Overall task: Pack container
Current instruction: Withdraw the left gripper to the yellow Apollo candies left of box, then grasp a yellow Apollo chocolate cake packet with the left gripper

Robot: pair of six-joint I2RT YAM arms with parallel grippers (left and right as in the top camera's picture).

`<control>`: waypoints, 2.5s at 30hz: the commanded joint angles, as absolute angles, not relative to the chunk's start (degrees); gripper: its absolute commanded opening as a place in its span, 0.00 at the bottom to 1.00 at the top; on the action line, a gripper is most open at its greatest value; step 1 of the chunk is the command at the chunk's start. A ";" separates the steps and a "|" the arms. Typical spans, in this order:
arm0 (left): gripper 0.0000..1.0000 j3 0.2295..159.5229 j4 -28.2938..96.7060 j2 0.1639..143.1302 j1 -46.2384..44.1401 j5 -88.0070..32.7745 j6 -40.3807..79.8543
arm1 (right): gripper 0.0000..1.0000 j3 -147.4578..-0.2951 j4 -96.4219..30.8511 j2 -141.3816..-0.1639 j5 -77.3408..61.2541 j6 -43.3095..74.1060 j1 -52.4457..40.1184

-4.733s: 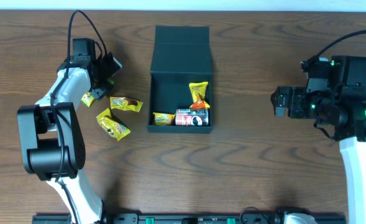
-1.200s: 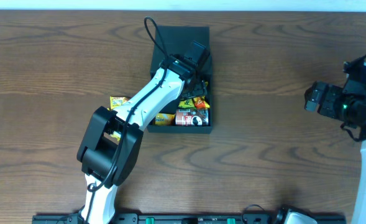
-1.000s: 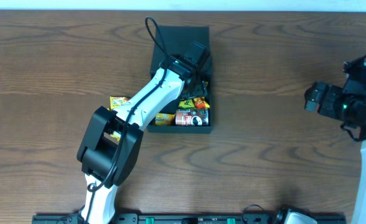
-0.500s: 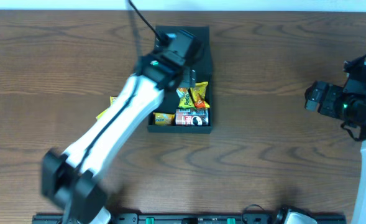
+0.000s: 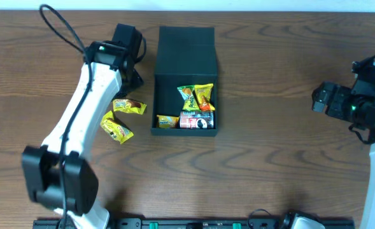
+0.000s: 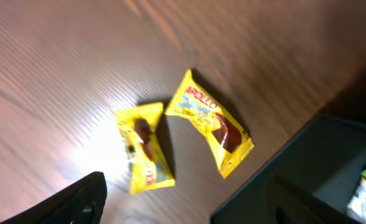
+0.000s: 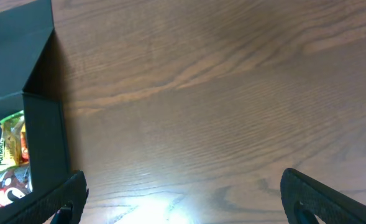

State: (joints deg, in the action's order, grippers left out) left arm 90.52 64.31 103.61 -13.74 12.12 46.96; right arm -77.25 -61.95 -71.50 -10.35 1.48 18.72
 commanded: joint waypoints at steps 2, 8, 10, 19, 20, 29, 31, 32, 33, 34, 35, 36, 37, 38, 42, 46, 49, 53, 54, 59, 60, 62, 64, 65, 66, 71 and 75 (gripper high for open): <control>0.79 89.82 63.24 109.51 -14.06 6.35 51.24 | 0.99 -77.56 -62.63 -71.37 -11.00 1.61 19.20; 0.75 89.82 60.12 115.77 -14.04 5.58 52.51 | 0.99 -77.56 -63.11 -71.37 -11.00 1.63 19.20; 0.72 89.82 58.98 117.16 -14.02 3.88 52.97 | 0.99 -77.56 -63.22 -71.37 -11.00 1.63 19.20; 0.68 89.82 57.08 121.10 -13.41 2.87 54.26 | 0.99 -77.56 -63.24 -71.37 -11.00 1.61 19.20; 0.67 89.82 57.10 121.40 -13.41 2.87 54.24 | 0.99 -77.56 -63.24 -71.37 -11.00 1.61 19.20; 0.55 89.82 57.12 121.62 -13.41 2.98 53.76 | 0.99 -77.56 -63.18 -71.37 -11.00 1.61 19.20; 0.56 89.82 57.14 121.62 -13.41 2.94 53.76 | 0.99 -77.56 -63.18 -71.37 -11.00 1.61 19.20; 0.56 89.80 57.21 121.62 -13.41 2.94 53.76 | 0.99 -77.56 -63.18 -71.37 -11.00 1.61 19.20; 0.56 89.80 57.41 121.62 -13.41 2.96 53.78 | 0.99 -77.56 -63.18 -71.37 -11.00 1.63 19.20; 0.56 89.80 57.63 121.62 -13.41 2.94 53.78 | 0.99 -77.56 -63.18 -71.37 -11.00 1.63 19.20; 0.56 89.76 57.87 121.62 -13.41 3.03 53.78 | 0.99 -77.56 -63.18 -71.37 -11.00 1.63 19.20; 0.56 89.71 58.24 121.62 -13.41 3.11 53.80 | 0.99 -77.56 -63.18 -71.37 -11.00 1.63 19.20; 0.56 89.71 58.52 121.62 -13.41 3.16 53.80 | 0.99 -77.56 -63.18 -71.37 -11.00 1.63 19.20; 0.56 89.65 58.54 121.62 -13.41 3.16 53.80 | 0.99 -77.56 -63.18 -71.37 -11.00 1.63 19.20; 0.51 89.08 58.33 121.62 -13.37 4.21 54.11 | 0.99 -77.56 -63.22 -71.37 -11.00 1.63 19.20; 0.48 88.92 58.17 121.62 -13.13 5.82 54.08 | 0.99 -77.56 -63.22 -71.37 -11.03 1.63 19.20; 0.44 88.42 58.02 121.62 -12.32 5.85 54.06 | 0.99 -77.56 -63.24 -71.37 -11.03 1.63 19.20; 0.30 88.31 58.04 121.62 -11.40 5.80 54.04 | 0.99 -77.56 -63.24 -71.37 -11.07 1.65 19.20; 0.26 88.31 58.04 121.62 -11.25 5.72 54.04 | 0.99 -77.56 -63.24 -71.37 -11.14 1.65 19.20; 0.07 88.31 58.26 121.62 -11.16 5.72 54.00 | 0.99 -77.56 -63.24 -71.37 -11.46 1.63 19.20; 0.06 88.33 58.24 121.62 -11.16 5.72 54.00 | 0.99 -77.56 -63.24 -71.37 -11.46 1.63 19.20; 0.06 88.31 58.24 121.62 -11.16 5.74 53.76 | 0.99 -77.56 -63.22 -71.37 -11.46 1.63 19.20; 0.06 88.33 58.24 121.62 -11.16 6.02 52.49 | 0.99 -77.56 -63.20 -71.37 -11.44 1.63 19.20; 0.06 88.33 58.24 121.62 -11.16 6.24 51.77 | 0.99 -77.56 -63.18 -71.37 -11.44 1.63 19.20; 0.06 88.44 58.30 121.58 -11.16 6.44 50.68 | 0.99 -77.56 -63.11 -71.37 -11.40 1.61 19.20; 0.06 91.83 62.06 120.42 -11.20 8.82 46.28 | 0.99 -77.56 -62.41 -71.37 -9.87 1.61 19.22; 0.06 96.05 64.16 116.51 -12.47 14.02 41.63 | 0.99 -77.56 -62.04 -71.37 -8.84 1.61 19.22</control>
